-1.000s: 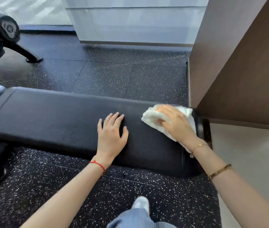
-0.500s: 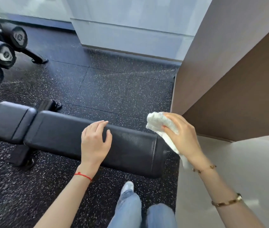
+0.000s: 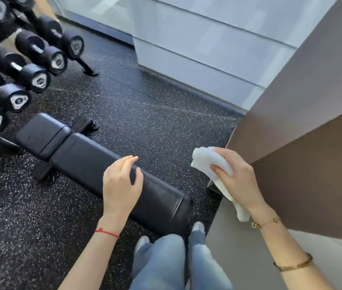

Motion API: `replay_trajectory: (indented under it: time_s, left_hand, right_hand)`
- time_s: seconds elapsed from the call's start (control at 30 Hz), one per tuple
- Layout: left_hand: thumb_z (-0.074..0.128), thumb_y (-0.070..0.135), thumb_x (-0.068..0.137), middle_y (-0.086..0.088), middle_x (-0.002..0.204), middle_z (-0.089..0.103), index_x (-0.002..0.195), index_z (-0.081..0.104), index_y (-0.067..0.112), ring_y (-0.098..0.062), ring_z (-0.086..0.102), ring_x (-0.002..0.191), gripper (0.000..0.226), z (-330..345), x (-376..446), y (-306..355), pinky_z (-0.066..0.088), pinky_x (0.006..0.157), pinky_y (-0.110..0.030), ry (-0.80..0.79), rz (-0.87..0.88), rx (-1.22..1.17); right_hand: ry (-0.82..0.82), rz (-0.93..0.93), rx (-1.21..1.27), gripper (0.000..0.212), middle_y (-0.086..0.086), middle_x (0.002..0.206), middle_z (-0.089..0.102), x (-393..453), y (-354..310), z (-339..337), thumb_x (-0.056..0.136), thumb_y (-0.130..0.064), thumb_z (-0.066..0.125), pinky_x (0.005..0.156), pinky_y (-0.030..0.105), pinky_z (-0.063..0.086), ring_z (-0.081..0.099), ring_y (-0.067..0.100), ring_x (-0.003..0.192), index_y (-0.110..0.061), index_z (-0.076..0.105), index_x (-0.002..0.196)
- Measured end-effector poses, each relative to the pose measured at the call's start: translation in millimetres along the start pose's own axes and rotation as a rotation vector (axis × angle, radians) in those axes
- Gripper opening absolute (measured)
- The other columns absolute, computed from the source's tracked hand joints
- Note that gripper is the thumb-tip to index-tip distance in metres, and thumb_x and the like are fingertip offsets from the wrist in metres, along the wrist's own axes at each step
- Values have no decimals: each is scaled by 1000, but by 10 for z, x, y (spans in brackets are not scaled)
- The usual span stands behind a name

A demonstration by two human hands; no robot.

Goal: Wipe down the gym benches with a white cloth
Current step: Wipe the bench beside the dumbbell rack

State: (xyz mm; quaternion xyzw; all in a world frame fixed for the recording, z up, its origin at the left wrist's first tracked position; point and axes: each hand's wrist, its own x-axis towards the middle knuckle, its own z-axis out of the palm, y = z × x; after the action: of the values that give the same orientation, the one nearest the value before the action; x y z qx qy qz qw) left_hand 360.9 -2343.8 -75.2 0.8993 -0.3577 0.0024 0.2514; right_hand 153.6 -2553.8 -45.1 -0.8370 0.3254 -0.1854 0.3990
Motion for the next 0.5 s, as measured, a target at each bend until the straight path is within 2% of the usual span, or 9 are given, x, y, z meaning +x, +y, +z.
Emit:
replay_trajectory:
  time_s: [0.13, 0.27, 0.4, 0.5]
  left_hand:
    - [62, 15, 90, -3, 123, 67, 121, 65, 13, -21, 61, 116, 31, -38, 37, 220, 47, 102, -43, 72, -97, -15]
    - [60, 17, 92, -3, 122, 67, 120, 65, 12, -21, 61, 115, 29, -41, 94, 271, 47, 102, -43, 118, -170, -10]
    - [60, 16, 92, -5, 119, 68, 118, 65, 10, -23, 63, 111, 28, 14, 187, 231, 48, 100, -43, 161, -247, 10]
    - [60, 16, 92, -4, 119, 68, 118, 65, 11, -22, 63, 110, 27, 68, 274, 191, 48, 99, -41, 189, -303, 31]
  right_hand:
    - [-79, -76, -25, 37, -32, 124, 56, 340, 58, -189, 91, -17, 69, 100, 2, 30, 50, -14, 117, -34, 61, 123]
    - [-160, -133, -55, 32, -20, 126, 60, 725, 52, -174, 92, -22, 69, 100, 3, 30, 50, -14, 116, -30, 62, 123]
    - [-230, -217, -64, 34, -17, 126, 59, 1110, -9, -38, 93, -21, 69, 100, 1, 28, 47, -17, 115, -27, 61, 125]
    - [-287, -256, -55, 34, -12, 127, 60, 1394, -74, 86, 92, -20, 69, 99, 1, 29, 51, -8, 114, -23, 62, 126]
